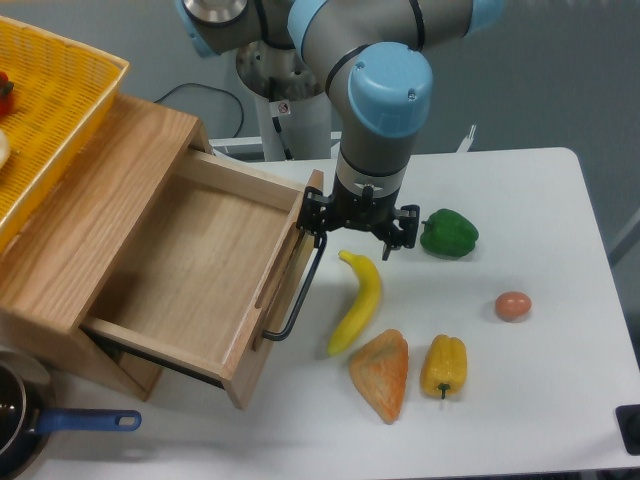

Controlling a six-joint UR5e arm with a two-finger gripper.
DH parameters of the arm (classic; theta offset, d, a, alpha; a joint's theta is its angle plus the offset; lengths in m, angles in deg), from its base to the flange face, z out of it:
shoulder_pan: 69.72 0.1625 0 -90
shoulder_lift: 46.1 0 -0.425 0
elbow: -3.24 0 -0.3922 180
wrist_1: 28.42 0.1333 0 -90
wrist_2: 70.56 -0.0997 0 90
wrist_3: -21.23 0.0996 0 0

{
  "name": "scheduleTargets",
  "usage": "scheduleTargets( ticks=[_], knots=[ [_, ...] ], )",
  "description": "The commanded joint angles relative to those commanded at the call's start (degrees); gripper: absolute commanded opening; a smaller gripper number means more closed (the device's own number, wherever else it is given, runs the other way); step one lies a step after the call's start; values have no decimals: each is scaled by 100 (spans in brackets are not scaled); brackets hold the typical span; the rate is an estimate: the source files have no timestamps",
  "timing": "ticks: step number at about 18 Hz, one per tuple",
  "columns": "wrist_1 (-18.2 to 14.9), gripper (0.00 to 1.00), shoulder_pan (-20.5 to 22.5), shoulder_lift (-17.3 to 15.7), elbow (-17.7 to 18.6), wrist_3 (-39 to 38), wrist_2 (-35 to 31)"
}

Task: Slide open the top drawer
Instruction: 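Continue pulling the drawer out until nearly fully extended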

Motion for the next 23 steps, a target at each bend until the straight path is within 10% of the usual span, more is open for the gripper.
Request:
scheduleTargets(
  ticks=[23],
  knots=[
    [0,100,123,9,-44,0,0]
  ],
)
